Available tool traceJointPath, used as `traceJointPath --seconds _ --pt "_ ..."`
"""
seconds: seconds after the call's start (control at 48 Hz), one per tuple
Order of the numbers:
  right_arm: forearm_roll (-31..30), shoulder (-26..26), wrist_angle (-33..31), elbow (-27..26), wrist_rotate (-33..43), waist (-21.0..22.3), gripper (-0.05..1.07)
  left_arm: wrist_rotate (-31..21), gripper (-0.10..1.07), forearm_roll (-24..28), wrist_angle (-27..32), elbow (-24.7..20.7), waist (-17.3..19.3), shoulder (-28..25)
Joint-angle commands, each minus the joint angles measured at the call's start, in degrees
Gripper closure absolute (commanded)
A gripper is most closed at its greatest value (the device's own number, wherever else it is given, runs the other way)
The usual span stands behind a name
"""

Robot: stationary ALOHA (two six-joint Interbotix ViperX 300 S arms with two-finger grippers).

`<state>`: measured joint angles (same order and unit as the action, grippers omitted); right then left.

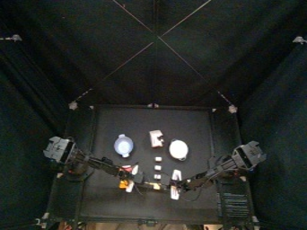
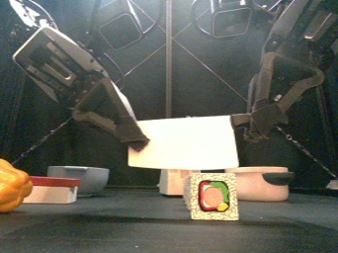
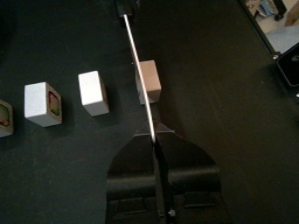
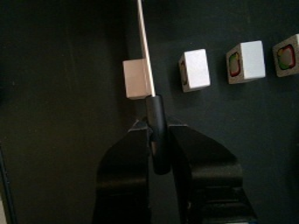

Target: Put cleaver in holder

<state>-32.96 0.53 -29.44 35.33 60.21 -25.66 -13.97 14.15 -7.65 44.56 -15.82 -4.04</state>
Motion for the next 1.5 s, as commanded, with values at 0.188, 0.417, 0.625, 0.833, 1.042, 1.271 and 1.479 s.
traceJointPath --seconds 0.188,0.417,0.625,0.833,1.042,1.271,1.479 --pt "0.09 1.32 -1.58 -0.18 0.26 -0.7 0.68 0.09 0.56 0.26 -2.37 0.97 -1.23 1.58" --pt "-0.44 2.11 -2.37 -0.62 0.09 -0.44 0.68 0.09 0.21 -0.62 -2.37 2.46 -1.05 4.39" --pt "-0.09 3.78 -6.86 -2.99 -0.26 -0.44 0.68 0.44 0.13 0.18 -2.64 5.71 0.79 12.22" --pt "1.49 6.5 -14.33 -8.09 0.18 -0.44 0.68 0.53 0.13 0.26 -5.01 9.4 5.54 21.18" --pt "7.56 7.73 -20.3 -14.33 0.18 0.97 0.68 0.26 0.13 -0.18 -10.28 12.74 11.69 27.42" --pt "22.94 6.94 -28.3 -22.94 0.44 9.4 0.68 0.62 0.13 0.26 -12.66 13.27 14.24 28.92" --pt "32.96 7.29 -31.46 -28.21 0.18 17.4 0.68 0.18 0.13 0.35 -13.36 12.48 19.25 27.51"
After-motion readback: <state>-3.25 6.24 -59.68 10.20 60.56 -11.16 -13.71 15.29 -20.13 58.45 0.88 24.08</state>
